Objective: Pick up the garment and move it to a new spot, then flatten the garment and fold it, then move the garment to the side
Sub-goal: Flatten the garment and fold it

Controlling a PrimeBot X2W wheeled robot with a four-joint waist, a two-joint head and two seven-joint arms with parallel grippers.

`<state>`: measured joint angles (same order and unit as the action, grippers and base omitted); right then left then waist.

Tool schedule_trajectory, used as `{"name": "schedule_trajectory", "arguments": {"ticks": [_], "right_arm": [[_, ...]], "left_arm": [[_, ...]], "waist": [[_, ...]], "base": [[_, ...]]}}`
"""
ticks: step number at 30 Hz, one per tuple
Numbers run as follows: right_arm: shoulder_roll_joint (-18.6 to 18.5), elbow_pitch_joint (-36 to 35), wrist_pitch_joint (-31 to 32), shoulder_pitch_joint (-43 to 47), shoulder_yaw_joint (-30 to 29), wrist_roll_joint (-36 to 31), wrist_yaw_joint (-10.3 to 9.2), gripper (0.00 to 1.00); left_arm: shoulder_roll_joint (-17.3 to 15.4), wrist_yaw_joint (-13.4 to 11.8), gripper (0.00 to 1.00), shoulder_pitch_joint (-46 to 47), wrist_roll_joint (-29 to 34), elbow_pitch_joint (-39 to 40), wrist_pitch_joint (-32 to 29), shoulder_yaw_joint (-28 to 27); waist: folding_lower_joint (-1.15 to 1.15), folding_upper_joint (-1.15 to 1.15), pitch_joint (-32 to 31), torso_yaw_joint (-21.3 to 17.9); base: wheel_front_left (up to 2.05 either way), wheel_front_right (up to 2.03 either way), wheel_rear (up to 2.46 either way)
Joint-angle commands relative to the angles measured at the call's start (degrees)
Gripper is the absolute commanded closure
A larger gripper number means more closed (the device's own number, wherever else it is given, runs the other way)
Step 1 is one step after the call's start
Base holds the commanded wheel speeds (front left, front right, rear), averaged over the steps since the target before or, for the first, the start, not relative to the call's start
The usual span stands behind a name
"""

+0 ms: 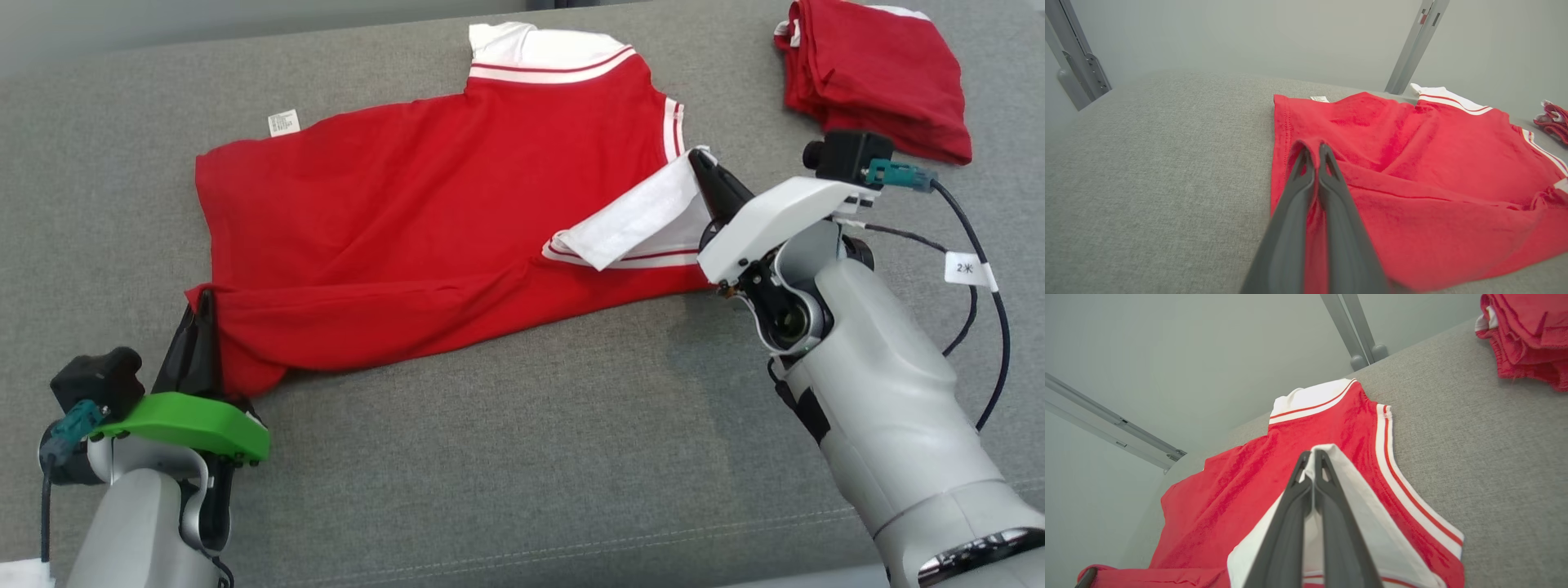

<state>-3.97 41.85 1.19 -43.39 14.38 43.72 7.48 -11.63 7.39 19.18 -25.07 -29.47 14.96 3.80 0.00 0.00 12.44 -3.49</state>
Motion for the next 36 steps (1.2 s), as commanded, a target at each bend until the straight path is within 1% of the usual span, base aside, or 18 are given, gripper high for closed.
{"name": "schedule_trajectory", "arguments": {"ticks": [1,10,24,25,26,27,32,36], "right_arm": [[0.1,2.6,-0.9,-2.8,0.3,0.0,0.01,1.00],[0.7,15.8,-4.4,-13.6,2.6,0.1,0.00,1.00],[1.0,26.5,-10.4,-22.2,5.2,1.6,0.00,1.00],[1.0,26.9,-11.2,-22.5,5.8,1.0,0.00,0.65],[1.0,27.1,-11.4,-22.6,6.5,0.6,0.00,0.00],[1.0,27.1,-11.7,-22.3,6.9,0.8,0.00,0.00],[1.0,25.6,-13.6,-20.1,9.7,1.1,0.00,0.00],[-0.4,23.3,-15.1,-17.5,11.9,1.6,0.00,0.00]], "left_arm": [[-0.6,0.1,1.00,2.3,-0.3,-0.8,0.2,0.5],[-1.1,0.1,1.00,8.6,-1.4,-4.4,0.2,3.7],[-0.1,0.1,1.00,11.8,-1.9,-6.2,0.2,5.6],[-0.2,0.1,0.86,11.9,-1.7,-6.4,0.2,5.7],[-0.4,0.1,0.27,12.0,-1.2,-6.3,0.2,5.6],[-0.4,0.1,0.00,11.9,-1.0,-6.4,0.2,5.5],[-0.5,0.1,0.00,9.9,0.0,-6.2,0.2,4.5],[0.4,0.1,0.00,7.6,1.1,-4.2,0.2,3.1]], "waist": [[0.00,0.00,2.6,1.2],[0.00,0.00,6.8,3.1],[0.00,0.00,9.4,5.0],[0.00,0.00,9.4,5.1],[0.00,0.00,9.3,5.1],[0.00,0.00,9.1,5.1],[0.00,0.00,7.6,4.7],[0.00,0.00,6.0,4.6]], "base": [[0.00,0.00,0.00],[0.00,0.00,0.00],[0.00,0.00,0.00],[0.00,0.00,0.00],[0.00,0.00,0.00],[0.00,0.00,0.00],[0.00,0.00,0.00],[0.00,0.00,0.00]]}}
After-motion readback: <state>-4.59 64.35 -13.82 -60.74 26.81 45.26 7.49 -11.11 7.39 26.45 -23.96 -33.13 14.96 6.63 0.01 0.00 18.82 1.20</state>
